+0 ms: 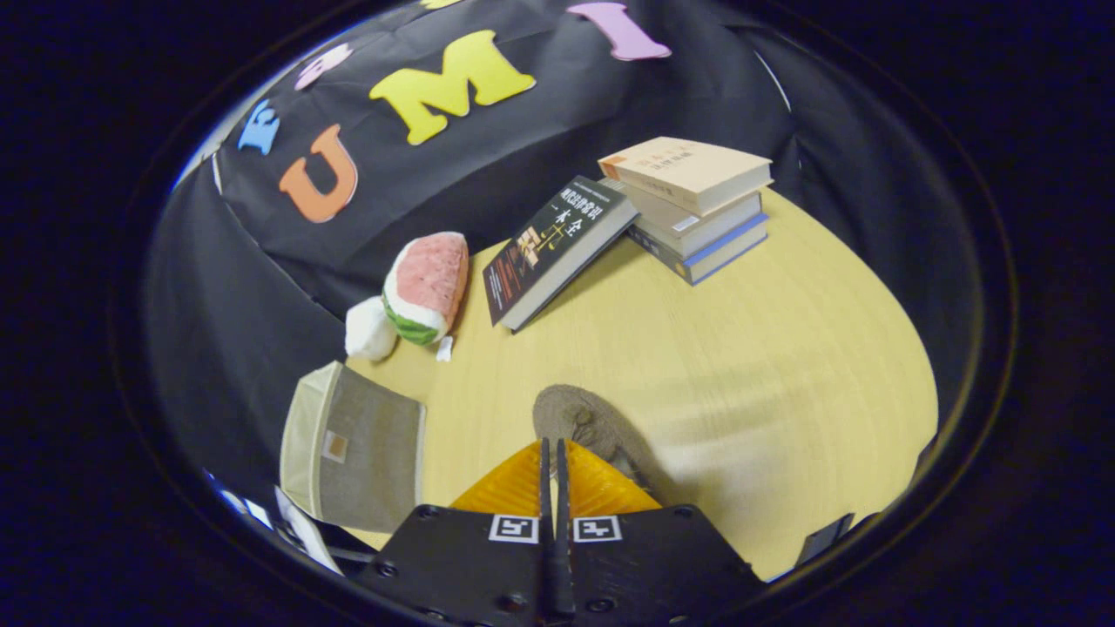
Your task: Open the storage box then place both shoes into the box .Put the left shoe in first, then the right shoe, with the right side of both shoes facing outward in a uniform manner.
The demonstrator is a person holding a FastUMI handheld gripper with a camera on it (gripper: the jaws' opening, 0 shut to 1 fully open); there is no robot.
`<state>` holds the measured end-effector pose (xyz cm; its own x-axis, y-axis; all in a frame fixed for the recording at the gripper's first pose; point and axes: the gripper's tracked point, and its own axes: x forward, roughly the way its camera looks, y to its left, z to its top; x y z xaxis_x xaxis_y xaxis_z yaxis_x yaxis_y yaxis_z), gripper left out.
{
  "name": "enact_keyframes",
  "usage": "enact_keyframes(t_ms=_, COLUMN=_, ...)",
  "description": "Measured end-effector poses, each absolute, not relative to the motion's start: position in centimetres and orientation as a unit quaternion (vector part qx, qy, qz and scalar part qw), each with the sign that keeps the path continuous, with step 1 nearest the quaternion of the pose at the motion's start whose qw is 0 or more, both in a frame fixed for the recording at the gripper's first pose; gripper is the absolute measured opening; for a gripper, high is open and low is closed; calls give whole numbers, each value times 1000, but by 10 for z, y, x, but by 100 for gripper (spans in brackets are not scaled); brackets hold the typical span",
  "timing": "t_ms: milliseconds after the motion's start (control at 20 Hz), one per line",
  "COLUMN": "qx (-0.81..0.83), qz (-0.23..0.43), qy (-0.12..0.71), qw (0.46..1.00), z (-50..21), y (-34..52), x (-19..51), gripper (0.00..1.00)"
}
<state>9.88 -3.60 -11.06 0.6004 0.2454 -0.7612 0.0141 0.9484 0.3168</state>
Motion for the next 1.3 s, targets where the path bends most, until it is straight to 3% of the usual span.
enact_keyframes(t_ms=150, qx=32, qz=39, qy=457, qw=888, z=-123, y=-55, x=89, gripper=2)
enact_keyframes(t_ms=250, qx=1, qz=36, qy=464, qw=885, z=-129, y=-67, x=85, gripper=25)
enact_keyframes(t_ms=400, qx=-22, qz=82, qy=482, qw=872, z=-131, y=-74, x=81, gripper=60)
enact_keyframes(t_ms=500, qx=-42, qz=108, qy=470, qw=875, z=-131, y=-79, x=86, gripper=78)
enact_keyframes(t_ms=550, qx=-55, qz=122, qy=465, qw=875, z=-135, y=-80, x=88, gripper=80)
enact_keyframes(t_ms=950, qx=-53, qz=213, qy=479, qw=850, z=-183, y=-69, x=114, gripper=78)
enact_keyframes(t_ms=1100, qx=-17, qz=214, qy=478, qw=852, z=-203, y=-68, x=124, gripper=32)
enact_keyframes(t_ms=1250, qx=19, qz=191, qy=484, qw=854, z=-196, y=-76, x=123, gripper=1)
enact_keyframes(t_ms=1300, qx=35, qz=187, qy=488, qw=852, z=-204, y=-78, x=124, gripper=0)
